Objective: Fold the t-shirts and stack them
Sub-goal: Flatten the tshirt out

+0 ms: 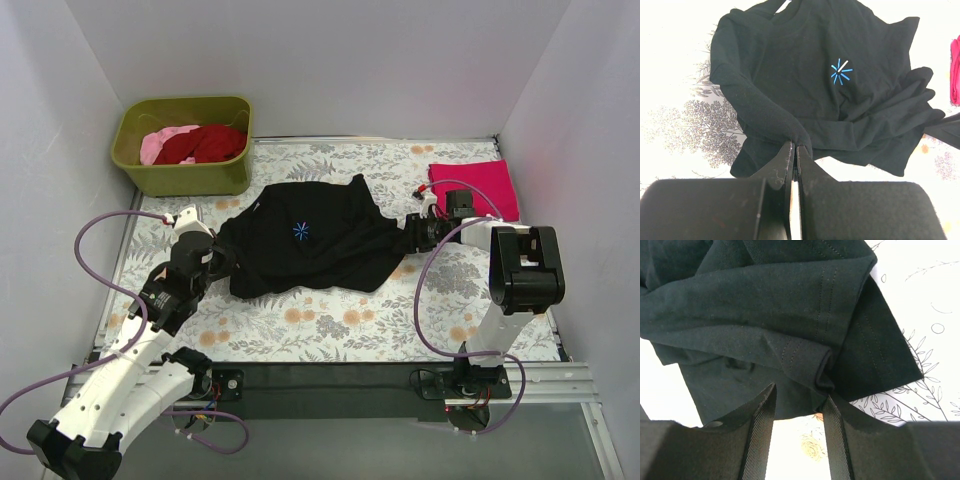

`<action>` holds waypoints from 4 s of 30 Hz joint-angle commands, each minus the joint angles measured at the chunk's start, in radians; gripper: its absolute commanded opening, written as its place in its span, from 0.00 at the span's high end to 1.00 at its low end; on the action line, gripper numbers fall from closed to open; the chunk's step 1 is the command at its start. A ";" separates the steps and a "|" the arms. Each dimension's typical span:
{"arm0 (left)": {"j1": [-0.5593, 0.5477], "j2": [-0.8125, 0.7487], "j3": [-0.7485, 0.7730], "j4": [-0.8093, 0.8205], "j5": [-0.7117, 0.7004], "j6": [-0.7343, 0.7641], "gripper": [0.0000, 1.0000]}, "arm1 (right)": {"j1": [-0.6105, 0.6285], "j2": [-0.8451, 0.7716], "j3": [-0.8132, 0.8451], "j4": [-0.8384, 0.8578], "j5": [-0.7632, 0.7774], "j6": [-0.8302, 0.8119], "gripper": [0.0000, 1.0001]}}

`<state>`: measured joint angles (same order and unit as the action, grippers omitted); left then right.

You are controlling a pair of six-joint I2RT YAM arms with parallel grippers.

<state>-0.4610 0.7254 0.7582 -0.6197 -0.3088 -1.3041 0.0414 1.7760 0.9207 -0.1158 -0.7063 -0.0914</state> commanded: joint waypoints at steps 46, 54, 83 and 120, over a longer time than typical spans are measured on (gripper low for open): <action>0.156 0.260 1.325 0.129 0.051 0.344 1.00 | -0.445 -0.647 0.857 -0.047 -0.268 0.749 0.99; 0.153 0.298 1.468 0.092 0.062 0.390 1.00 | -0.446 -0.692 0.894 -0.059 -0.216 0.733 0.99; 0.275 0.902 0.512 0.591 0.000 0.344 1.00 | -0.278 -0.021 0.423 0.077 0.016 0.403 0.99; 0.311 0.793 0.584 0.285 0.197 0.195 1.00 | -0.272 0.031 0.503 -0.025 0.079 0.433 0.99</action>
<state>-0.1589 1.4696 1.2686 -0.3447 -0.1299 -1.1156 -0.2329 1.7855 1.3624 -0.1810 -0.6109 0.3202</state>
